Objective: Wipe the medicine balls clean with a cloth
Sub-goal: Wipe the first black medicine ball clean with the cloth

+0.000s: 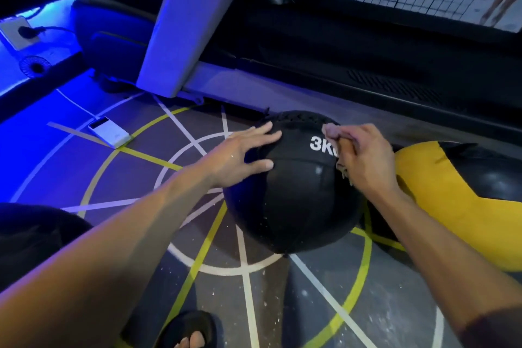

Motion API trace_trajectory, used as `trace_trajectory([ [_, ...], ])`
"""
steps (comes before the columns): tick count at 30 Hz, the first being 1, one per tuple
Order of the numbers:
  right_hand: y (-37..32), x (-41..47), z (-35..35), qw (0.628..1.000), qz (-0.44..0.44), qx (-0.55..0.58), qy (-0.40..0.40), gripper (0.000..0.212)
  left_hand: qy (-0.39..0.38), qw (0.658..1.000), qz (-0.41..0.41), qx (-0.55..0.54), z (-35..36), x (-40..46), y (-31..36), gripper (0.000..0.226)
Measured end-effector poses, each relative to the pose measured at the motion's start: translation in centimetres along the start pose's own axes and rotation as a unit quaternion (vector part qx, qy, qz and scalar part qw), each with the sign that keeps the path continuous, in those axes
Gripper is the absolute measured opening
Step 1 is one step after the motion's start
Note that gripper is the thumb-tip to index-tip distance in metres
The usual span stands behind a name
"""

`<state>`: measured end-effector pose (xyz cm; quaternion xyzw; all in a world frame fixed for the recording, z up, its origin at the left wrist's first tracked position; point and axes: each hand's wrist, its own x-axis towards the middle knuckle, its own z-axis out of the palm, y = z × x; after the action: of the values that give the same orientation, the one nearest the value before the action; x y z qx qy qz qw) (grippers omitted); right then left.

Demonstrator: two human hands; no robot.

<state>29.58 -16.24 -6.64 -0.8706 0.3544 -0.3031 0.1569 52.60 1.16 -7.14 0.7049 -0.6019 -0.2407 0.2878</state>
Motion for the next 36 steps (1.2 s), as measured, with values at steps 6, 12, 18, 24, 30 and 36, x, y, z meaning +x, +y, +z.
trace_trajectory([
  [6, -1.1, 2.7, 1.3, 0.997, -0.038, 0.048, 0.039, 0.026, 0.005, 1.000, -0.006, 0.014, -1.4, 4.5, -2.5, 0.061],
  [12, -4.1, -6.4, 6.0, 0.975, -0.217, -0.036, -0.028, 0.028, 0.029, 0.999, -0.028, 0.008, -1.2, 6.5, -3.8, 0.062],
  [18, -1.3, -10.7, 6.1, 0.872, -0.431, -0.173, -0.154, 0.032, 0.051, 0.996, -0.066, -0.036, -1.3, 7.7, -2.6, 0.059],
  [24, -2.5, -2.2, 2.2, 0.986, -0.165, -0.020, -0.032, 0.022, 0.074, 0.986, -0.122, -0.082, -1.2, 9.2, -1.4, 0.059],
  [30, -2.4, -7.0, 5.6, 0.968, -0.231, -0.077, -0.051, 0.030, 0.074, 0.985, -0.131, -0.089, -1.1, 9.2, -1.5, 0.060],
  [36, -1.3, -9.1, 5.9, 0.874, -0.420, -0.172, -0.175, 0.039, 0.076, 0.979, -0.133, -0.132, -0.7, 9.0, -1.8, 0.059],
])
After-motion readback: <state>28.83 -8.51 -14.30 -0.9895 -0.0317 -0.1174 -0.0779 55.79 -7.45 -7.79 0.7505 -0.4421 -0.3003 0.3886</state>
